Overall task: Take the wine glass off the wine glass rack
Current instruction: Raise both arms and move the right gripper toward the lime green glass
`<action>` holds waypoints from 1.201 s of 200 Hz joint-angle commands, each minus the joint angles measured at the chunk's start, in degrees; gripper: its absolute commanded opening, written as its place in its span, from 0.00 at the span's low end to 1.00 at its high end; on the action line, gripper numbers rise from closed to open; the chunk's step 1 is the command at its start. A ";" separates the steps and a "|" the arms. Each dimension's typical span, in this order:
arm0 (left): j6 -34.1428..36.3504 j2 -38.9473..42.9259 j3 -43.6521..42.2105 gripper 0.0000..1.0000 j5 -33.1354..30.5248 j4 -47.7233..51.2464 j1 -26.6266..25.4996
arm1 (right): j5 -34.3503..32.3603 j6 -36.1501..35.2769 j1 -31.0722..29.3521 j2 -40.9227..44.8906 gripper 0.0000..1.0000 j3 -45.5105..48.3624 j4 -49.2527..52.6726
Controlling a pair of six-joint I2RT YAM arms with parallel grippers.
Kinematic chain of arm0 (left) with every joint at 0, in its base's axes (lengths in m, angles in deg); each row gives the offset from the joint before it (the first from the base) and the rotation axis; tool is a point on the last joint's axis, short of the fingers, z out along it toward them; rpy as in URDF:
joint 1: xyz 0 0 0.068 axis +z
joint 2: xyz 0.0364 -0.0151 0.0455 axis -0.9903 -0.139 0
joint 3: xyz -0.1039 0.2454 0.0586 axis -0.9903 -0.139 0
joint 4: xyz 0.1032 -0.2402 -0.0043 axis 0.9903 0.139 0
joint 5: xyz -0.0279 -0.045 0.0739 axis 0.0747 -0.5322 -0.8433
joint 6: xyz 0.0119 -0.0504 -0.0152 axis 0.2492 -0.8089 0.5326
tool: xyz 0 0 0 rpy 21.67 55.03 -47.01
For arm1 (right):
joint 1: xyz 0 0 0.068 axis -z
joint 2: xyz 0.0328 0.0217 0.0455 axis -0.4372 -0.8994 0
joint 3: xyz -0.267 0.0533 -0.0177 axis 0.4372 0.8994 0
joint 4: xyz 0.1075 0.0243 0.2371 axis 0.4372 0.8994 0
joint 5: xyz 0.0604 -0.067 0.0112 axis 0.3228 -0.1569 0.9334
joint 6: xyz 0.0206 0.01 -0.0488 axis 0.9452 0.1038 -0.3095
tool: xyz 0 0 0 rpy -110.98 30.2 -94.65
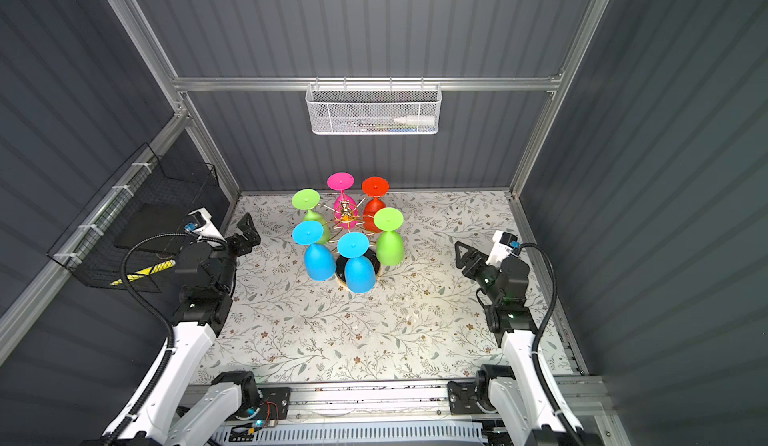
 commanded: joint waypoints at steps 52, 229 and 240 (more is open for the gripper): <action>3.02 2.95 -0.96 1.00 3.02 4.99 -0.09 | 12.47 6.77 -1.12 7.05 0.75 -10.87 16.34; 0.95 4.23 -1.37 1.00 3.74 6.46 -0.09 | 10.42 15.31 -22.82 -20.58 0.58 -30.76 7.61; 0.93 4.09 -1.36 1.00 3.73 6.46 -0.09 | 10.33 15.55 -22.97 -22.22 0.56 -31.07 7.27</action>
